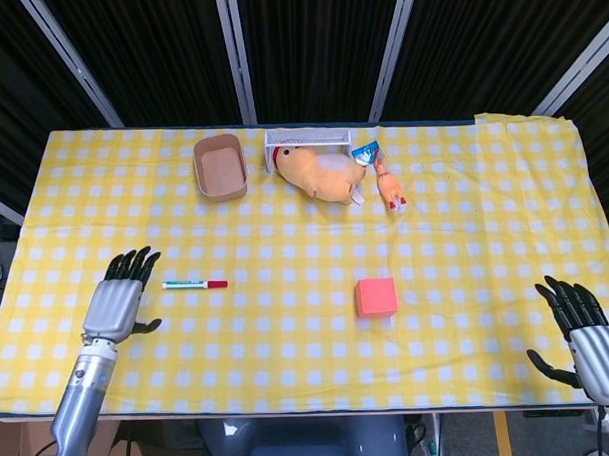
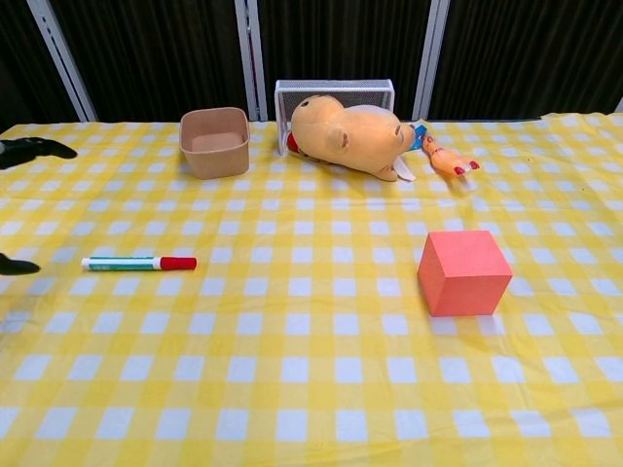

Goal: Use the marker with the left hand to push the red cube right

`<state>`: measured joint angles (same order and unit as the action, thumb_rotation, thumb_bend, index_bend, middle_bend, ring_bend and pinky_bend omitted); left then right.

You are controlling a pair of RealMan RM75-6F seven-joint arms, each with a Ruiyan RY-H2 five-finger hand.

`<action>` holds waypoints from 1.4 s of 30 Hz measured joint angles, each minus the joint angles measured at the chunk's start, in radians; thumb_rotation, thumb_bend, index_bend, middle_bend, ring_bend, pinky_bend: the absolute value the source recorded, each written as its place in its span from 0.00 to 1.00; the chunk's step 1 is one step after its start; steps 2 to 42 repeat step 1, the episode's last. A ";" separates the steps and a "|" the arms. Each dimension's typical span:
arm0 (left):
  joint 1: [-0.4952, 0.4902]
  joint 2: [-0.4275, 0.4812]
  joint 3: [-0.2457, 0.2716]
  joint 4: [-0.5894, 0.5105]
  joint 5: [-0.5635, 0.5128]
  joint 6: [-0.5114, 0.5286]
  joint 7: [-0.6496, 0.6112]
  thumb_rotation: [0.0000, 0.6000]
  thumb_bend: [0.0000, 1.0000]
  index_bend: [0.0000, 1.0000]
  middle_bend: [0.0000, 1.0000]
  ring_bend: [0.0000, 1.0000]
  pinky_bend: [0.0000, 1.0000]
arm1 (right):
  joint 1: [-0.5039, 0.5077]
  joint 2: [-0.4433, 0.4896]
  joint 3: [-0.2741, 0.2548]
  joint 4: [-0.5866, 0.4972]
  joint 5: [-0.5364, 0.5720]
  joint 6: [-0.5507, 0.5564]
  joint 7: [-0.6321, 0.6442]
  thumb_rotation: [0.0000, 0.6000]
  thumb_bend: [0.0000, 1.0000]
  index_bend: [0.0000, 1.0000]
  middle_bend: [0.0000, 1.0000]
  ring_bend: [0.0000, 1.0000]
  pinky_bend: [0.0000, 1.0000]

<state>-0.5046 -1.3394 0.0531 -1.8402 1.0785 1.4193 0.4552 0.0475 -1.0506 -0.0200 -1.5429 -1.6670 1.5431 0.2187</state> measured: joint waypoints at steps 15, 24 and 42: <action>0.022 0.013 0.018 0.001 0.041 0.018 -0.029 1.00 0.10 0.00 0.00 0.00 0.02 | 0.000 -0.003 -0.001 0.001 -0.002 0.000 -0.010 1.00 0.32 0.00 0.00 0.00 0.00; 0.022 0.013 0.018 0.001 0.041 0.018 -0.029 1.00 0.10 0.00 0.00 0.00 0.02 | 0.000 -0.003 -0.001 0.001 -0.002 0.000 -0.010 1.00 0.32 0.00 0.00 0.00 0.00; 0.022 0.013 0.018 0.001 0.041 0.018 -0.029 1.00 0.10 0.00 0.00 0.00 0.02 | 0.000 -0.003 -0.001 0.001 -0.002 0.000 -0.010 1.00 0.32 0.00 0.00 0.00 0.00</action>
